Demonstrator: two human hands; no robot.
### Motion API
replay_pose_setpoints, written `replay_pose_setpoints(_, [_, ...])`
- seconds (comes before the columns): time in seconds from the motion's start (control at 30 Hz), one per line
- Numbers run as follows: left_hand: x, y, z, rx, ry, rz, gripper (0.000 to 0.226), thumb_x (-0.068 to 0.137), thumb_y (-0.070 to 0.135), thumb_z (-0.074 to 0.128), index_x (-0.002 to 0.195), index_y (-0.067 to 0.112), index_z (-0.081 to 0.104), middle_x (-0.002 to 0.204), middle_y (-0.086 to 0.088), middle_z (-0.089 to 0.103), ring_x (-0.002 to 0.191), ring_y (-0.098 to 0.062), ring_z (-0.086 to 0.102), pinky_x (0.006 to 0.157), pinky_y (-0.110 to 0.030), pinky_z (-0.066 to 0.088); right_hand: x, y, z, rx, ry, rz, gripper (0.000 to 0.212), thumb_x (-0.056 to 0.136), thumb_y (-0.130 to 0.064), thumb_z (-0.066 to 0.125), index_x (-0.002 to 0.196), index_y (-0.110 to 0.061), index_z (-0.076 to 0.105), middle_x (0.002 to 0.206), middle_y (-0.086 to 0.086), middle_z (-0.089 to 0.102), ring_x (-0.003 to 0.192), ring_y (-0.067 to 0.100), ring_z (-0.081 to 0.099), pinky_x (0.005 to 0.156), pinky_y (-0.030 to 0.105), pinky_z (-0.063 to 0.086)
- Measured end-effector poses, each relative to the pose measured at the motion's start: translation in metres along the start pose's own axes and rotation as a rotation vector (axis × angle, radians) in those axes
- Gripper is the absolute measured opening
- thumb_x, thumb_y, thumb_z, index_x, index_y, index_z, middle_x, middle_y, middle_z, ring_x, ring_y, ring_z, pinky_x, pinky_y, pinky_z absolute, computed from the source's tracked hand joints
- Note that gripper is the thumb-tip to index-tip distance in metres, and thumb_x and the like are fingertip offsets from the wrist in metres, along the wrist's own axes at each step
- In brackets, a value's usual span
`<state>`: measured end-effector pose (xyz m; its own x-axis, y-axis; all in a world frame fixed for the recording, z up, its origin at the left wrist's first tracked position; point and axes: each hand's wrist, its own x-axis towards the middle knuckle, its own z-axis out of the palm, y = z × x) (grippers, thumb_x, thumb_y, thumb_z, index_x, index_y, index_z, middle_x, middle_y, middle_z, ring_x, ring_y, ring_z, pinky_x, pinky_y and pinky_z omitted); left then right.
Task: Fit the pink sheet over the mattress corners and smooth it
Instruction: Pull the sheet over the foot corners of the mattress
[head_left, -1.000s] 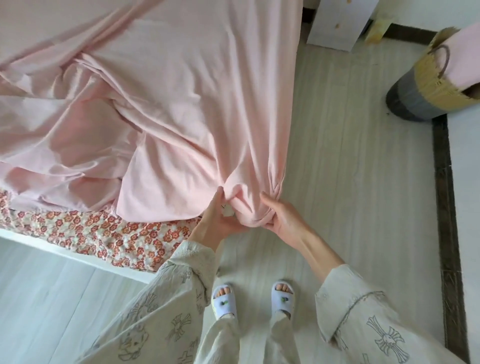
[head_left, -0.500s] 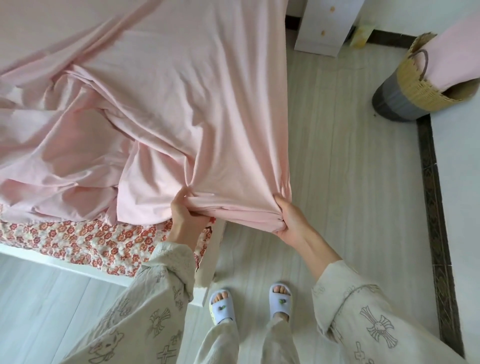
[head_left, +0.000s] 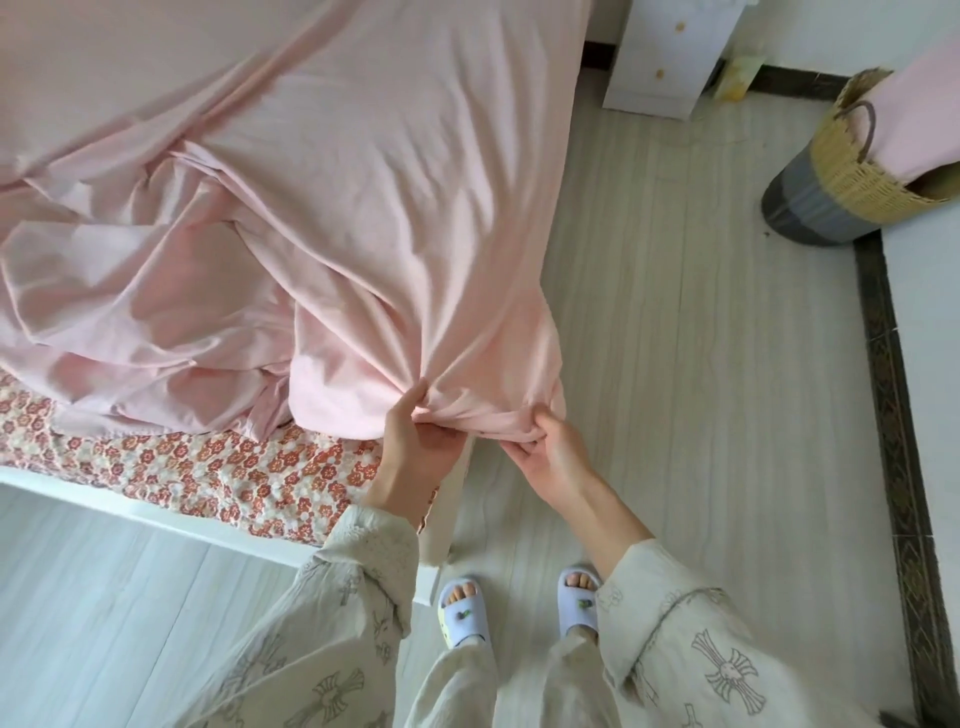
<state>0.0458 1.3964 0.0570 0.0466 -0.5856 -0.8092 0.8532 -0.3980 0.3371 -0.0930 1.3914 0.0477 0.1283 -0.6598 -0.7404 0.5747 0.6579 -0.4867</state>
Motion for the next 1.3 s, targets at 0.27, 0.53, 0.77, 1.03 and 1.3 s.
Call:
replay_pose_setpoints(0.27, [-0.031,0.023,-0.023,-0.111,0.037,0.112,0.015,0.080,0.014,0.066,0.076,0.012,0.052,0.066,0.002,0.048,0.052,-0.007,0.048,0.046,-0.015,0.043,-0.009,-0.001,0.000,0.089,0.192,-0.017,0.023,0.101,-0.029,0.037,0.086,-0.021,0.052,0.128,0.008,0.056,0.122,0.031,0.052,0.103,0.054,0.041])
replay_pose_setpoints(0.53, [-0.059,0.035,-0.066,0.139,0.062,0.335,0.057,0.087,-0.015,0.048,0.128,0.022,0.039,0.099,0.008,0.053,0.060,0.004,0.057,0.051,-0.002,0.046,-0.027,0.003,-0.022,-0.013,0.232,0.030,0.029,0.096,-0.046,0.043,0.107,-0.021,0.052,0.106,0.006,0.063,0.081,0.026,0.063,0.061,0.036,0.059])
replay_pose_setpoints(0.77, [-0.082,0.022,-0.097,-0.046,-0.068,0.166,0.029,0.089,0.041,0.053,0.091,0.016,0.069,0.084,-0.010,0.074,0.077,-0.029,0.071,0.063,-0.042,0.059,-0.056,0.023,-0.041,-0.083,-0.010,0.183,0.071,0.078,-0.066,0.056,0.127,-0.014,0.054,0.094,0.012,0.074,0.086,0.028,0.070,0.070,0.033,0.056])
replay_pose_setpoints(1.03, [-0.126,-0.017,-0.129,0.012,-0.189,0.115,0.041,0.092,0.032,0.047,0.114,-0.001,0.061,0.110,-0.023,0.067,0.103,-0.041,0.064,0.094,-0.052,0.048,-0.106,0.070,-0.051,-0.204,-0.153,0.122,0.018,0.088,-0.028,0.058,0.071,-0.022,0.054,0.077,-0.002,0.066,0.086,0.011,0.062,0.080,0.025,0.039])
replay_pose_setpoints(1.3, [-0.155,-0.049,-0.168,-0.175,-0.132,0.146,0.033,0.092,0.029,0.047,0.106,-0.001,0.052,0.083,-0.024,0.070,0.065,-0.028,0.068,0.051,-0.025,0.056,-0.137,0.112,-0.062,0.039,0.012,0.114,0.017,0.094,-0.012,0.047,0.080,-0.012,0.057,0.050,0.001,0.067,0.044,0.011,0.066,0.045,0.019,0.052])
